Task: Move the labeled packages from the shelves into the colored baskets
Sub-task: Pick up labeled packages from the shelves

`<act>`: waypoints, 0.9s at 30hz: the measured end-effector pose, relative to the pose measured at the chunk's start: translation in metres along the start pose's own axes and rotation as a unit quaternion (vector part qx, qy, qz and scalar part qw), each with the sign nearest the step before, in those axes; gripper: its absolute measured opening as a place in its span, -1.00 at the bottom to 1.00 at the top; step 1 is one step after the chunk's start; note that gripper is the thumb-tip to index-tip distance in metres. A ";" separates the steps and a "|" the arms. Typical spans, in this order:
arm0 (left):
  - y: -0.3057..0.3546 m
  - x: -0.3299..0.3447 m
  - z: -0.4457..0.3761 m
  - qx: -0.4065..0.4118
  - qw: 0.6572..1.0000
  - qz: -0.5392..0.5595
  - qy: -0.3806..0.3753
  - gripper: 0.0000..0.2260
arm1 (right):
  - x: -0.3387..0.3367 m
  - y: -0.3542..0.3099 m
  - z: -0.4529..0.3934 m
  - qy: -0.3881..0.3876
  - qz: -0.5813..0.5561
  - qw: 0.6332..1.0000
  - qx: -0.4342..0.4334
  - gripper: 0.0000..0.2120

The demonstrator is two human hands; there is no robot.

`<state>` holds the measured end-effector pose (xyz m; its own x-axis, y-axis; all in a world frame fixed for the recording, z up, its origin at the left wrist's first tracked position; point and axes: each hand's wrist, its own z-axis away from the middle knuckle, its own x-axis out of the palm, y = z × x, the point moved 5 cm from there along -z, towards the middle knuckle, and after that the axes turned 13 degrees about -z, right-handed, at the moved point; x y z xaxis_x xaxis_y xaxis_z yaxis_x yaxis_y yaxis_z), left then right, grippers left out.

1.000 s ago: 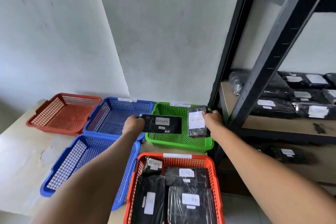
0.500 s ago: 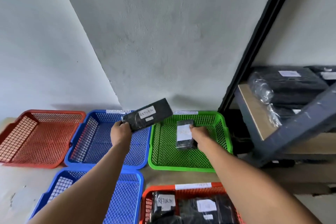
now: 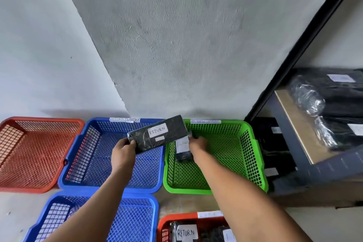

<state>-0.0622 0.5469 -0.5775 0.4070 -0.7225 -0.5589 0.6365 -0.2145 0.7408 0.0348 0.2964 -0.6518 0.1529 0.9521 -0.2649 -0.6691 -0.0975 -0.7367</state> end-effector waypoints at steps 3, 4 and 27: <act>0.002 0.000 0.005 0.003 1.000 -0.003 0.004 -0.90 | -0.002 0.001 0.003 -0.012 0.000 1.000 0.019 -0.64; 0.004 0.001 0.008 0.004 1.000 -0.006 0.004 -0.90 | -0.005 0.001 0.004 -0.022 0.009 1.000 0.018 -0.63; 0.047 0.093 0.087 0.172 0.908 -0.340 -0.177 -0.80 | -0.156 0.012 0.019 -0.170 -0.087 0.981 0.026 -0.81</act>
<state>-0.0516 0.4126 -0.5618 -0.2774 -0.4991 -0.8209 0.3959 -0.8379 0.3757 -0.0110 0.1519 -0.6069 0.0218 0.9955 0.0920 -0.6914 0.0815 -0.7178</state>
